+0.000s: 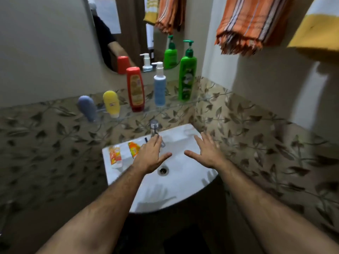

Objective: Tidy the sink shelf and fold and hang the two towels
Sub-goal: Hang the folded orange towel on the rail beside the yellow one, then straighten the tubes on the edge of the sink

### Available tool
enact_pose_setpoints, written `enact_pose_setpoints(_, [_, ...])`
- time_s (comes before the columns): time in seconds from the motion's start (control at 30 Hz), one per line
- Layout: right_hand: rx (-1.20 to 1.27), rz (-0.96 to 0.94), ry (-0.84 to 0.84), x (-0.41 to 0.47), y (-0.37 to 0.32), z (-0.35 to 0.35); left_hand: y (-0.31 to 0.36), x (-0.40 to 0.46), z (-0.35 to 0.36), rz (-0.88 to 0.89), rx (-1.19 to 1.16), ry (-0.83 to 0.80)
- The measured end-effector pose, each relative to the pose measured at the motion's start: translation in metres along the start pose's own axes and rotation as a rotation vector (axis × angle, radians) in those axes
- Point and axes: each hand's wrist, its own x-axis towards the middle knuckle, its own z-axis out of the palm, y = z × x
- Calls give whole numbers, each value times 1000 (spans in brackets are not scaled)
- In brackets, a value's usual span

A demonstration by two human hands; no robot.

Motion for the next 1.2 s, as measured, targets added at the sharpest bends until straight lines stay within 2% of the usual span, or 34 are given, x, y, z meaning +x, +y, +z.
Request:
enact_pose_setpoints(0.33, [-28, -197, -154, 5, -88, 86, -87, -96, 21, -256, 61, -90])
enact_pose_setpoints(0.5, [-17, -249, -189, 3, -127, 109, -124, -123, 20, -358, 30, -136])
enact_pose_setpoints(0.67, [-33, -248, -229, 9, -150, 124, -153, -133, 21, -414, 6, -114])
enact_pose_setpoints(0.97, [40, -217, -275, 66, -157, 138, -168, -92, 36, -490, -33, -101])
enact_pose_setpoints(1.2, [212, -234, -120, 145, -150, 152, -178, -29, 47, -608, -1, 45])
